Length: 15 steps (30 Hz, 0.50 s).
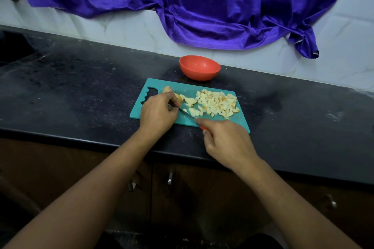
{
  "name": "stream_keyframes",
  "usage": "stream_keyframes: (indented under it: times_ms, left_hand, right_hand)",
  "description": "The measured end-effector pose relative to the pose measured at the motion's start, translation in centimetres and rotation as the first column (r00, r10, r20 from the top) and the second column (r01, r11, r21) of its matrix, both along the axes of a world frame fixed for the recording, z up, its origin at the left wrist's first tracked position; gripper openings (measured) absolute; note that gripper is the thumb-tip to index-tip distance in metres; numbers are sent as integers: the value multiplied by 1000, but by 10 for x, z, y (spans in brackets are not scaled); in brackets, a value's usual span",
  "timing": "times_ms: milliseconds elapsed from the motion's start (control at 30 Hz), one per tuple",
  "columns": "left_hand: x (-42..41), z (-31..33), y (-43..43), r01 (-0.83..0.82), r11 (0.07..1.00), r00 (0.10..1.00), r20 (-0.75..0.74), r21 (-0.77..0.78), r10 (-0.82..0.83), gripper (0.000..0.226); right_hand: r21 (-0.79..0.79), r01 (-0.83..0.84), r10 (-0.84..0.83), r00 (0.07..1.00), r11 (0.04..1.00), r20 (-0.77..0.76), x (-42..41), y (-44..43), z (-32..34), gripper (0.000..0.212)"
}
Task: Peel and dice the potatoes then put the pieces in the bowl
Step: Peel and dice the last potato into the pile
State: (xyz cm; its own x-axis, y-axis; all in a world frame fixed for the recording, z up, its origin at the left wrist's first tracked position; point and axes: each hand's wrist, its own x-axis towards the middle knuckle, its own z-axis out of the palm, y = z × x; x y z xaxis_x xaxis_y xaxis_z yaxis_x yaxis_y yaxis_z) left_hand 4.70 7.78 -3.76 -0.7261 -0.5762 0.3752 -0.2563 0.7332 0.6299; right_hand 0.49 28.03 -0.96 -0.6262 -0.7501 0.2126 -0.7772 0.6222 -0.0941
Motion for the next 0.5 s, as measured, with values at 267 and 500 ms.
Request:
stream_keyframes:
  times_ms: [267,500]
  left_hand:
    - [-2,0,1,-3,999,1000,23,-53,4,15]
    - [-20,18,-1,38,987,998,60,-155,-29,16]
  right_hand:
    - [-78,178,-180,983,981,-20,-43,18,-13,42]
    - [-269,145,-141,989,952,36,-43,21,-24,42]
